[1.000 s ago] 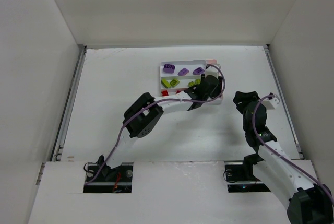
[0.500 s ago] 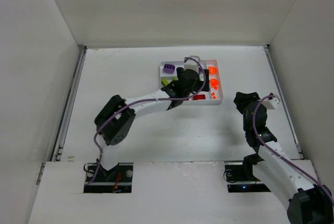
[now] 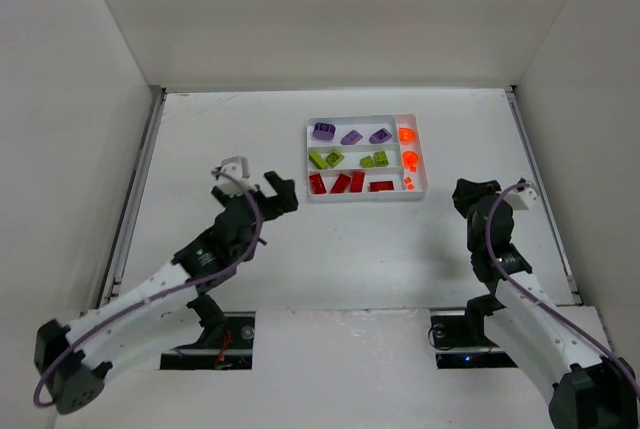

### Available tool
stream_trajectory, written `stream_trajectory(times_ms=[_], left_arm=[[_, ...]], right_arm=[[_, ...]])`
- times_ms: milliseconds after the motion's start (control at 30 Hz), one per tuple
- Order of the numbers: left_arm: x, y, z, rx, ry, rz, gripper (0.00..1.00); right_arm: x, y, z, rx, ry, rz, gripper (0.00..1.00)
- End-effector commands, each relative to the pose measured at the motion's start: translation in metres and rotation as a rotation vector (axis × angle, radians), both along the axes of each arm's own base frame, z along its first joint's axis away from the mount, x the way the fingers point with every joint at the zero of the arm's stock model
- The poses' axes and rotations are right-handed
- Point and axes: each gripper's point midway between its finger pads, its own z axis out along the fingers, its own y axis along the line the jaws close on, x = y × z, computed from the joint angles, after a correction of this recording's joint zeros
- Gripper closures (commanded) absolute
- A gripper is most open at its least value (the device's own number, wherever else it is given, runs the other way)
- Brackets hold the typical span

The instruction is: Sort the legos into containers by color

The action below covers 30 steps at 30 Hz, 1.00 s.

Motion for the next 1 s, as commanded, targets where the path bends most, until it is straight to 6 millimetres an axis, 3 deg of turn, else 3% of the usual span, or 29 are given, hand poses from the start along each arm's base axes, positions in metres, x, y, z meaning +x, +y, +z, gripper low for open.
stream_trajectory(times_ms=[0, 133, 267, 500, 767, 967], left_arm=[[-0.028, 0.068, -0.038, 0.013, 0.103, 0.199, 0.0], [-0.056, 0.113, -0.077, 0.01, 0.208, 0.31, 0.0], [-0.068, 0.136, -0.099, -0.034, 0.274, 0.408, 0.0], [-0.07, 0.135, -0.105, -0.021, 0.353, 0.413, 0.0], [-0.063, 0.126, -0.109, -0.006, 0.345, 0.388, 0.0], [-0.057, 0.145, -0.111, 0.0, 0.329, 0.478, 0.0]], right_arm=[[0.0, -0.01, -0.001, -0.017, -0.007, -0.034, 0.75], [-0.004, -0.018, 0.0, -0.045, -0.013, -0.068, 0.68], [-0.009, -0.011, -0.001, -0.075, -0.014, -0.034, 0.58], [-0.024, -0.015, -0.019, -0.098, 0.079, -0.06, 0.41], [-0.033, -0.011, -0.021, -0.101, 0.088, -0.06, 0.33], [-0.036, -0.013, -0.022, -0.09, 0.101, -0.076, 0.33]])
